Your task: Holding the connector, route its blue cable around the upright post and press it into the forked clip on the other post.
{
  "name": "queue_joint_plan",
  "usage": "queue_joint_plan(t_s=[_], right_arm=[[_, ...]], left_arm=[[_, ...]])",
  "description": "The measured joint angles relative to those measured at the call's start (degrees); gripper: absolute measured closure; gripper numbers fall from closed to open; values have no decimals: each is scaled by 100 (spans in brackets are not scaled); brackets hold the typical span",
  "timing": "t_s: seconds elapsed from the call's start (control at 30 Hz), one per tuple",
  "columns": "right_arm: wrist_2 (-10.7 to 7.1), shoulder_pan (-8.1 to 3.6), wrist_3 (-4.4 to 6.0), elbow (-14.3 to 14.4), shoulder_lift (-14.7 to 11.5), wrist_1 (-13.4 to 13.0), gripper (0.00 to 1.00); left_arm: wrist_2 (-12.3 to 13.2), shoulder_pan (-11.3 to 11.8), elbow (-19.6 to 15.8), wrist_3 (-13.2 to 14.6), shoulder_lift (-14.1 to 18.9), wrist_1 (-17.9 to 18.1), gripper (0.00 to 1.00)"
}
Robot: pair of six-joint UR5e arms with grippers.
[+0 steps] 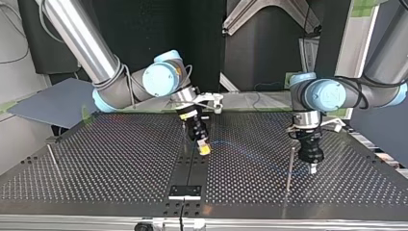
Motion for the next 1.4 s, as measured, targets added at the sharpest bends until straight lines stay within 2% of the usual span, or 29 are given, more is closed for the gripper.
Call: queue_joint_plan(t_s=[0.1,0.13,0.17,0.2,0.27,0.3,0.33,0.37,0.4,0.47,0.5,0.57,0.7,0.83,0.97,1.2,1.4], right_arm=[[16,-7,-25,73,20,-8,100],[21,-11,-31,111,24,-27,100],[23,-16,-34,144,26,-46,100],[25,-20,-37,180,28,-70,100],[27,-32,-39,270,30,-139,100],[27,-38,-40,309,32,-171,100],[28,-45,-41,365,34,-207,100],[29,-50,-41,409,36,-232,100],[29,-55,-41,451,37,-255,100],[34,-69,-43,544,37,-306,100],[39,-75,-45,584,38,-329,100],[62,-87,-48,680,38,-390,100],[166,-111,-78,874,39,-502,100],[345,-150,-180,1092,39,-661,100],[470,-199,-218,1299,39,-855,100],[651,-283,-229,1611,40,-1166,100],[915,-339,-348,1890,43,-1445,100]], left_arm=[[127,-6,-6,-62,0,106,94],[180,-7,-7,-77,0,122,80],[219,-7,-6,-87,0,120,59],[260,-8,-5,-95,0,109,59],[354,-8,-6,-111,-2,50,47],[385,-8,-6,-125,-2,2,47],[397,-9,-6,-137,-2,-42,43],[406,-12,-5,-148,-2,-86,35],[424,-15,-5,-164,-2,-131,35],[470,-22,-5,-194,0,-178,22],[496,-26,-6,-210,-1,-194,22],[535,-35,-8,-236,-2,-225,0],[486,-53,-10,-256,-10,-304,0],[326,-85,-9,-252,-116,-416,0],[234,-118,-7,-237,-253,-442,0],[215,-137,-4,-246,-300,-406,0],[247,-141,28,-287,-344,-396,0]])
